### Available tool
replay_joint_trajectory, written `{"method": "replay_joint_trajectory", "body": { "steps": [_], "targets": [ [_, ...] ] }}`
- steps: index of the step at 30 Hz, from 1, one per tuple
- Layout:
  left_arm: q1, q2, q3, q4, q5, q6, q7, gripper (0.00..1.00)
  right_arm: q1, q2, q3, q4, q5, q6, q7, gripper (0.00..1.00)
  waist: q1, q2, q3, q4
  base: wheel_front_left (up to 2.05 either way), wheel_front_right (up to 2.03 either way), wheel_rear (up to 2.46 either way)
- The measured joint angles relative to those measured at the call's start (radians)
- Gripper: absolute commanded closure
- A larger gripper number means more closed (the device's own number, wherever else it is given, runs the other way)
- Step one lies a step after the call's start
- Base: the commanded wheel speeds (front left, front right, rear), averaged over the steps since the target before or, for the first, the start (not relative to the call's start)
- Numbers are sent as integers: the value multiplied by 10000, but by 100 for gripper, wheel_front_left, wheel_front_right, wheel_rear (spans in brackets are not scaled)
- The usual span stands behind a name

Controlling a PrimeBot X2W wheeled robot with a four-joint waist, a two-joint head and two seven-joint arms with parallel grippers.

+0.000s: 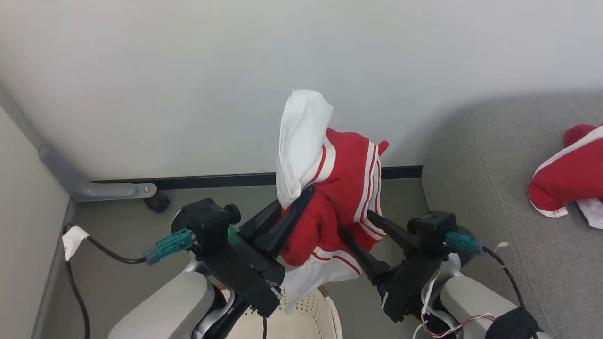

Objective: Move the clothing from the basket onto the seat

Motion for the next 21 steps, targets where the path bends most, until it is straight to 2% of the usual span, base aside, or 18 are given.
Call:
{"method": "replay_joint_trajectory", "body": {
  "steps": [9,17,19,20,21],
  "targets": [
    [-1,61,-38,-303,10,0,0,100,-997,326,1381,537,685,-2,-12,0,0,0,44,195,0,0,0],
    [0,15,-174,-556,8,0,2,100,-1644,907,2015,1336,1110,0,-301,0,0,0,59,329,0,0,0],
    [0,-8,-232,-591,8,0,6,100,-1755,1026,2075,1488,1225,0,-418,75,0,0,60,354,0,0,0],
    [1,-8,-253,-591,8,0,12,100,-1813,1072,2105,1559,1275,0,-474,100,0,0,59,366,0,0,0],
    [2,-4,-263,-587,8,0,12,100,-1856,1101,2134,1628,1317,0,-541,100,0,0,57,376,0,0,0]
  ]
}}
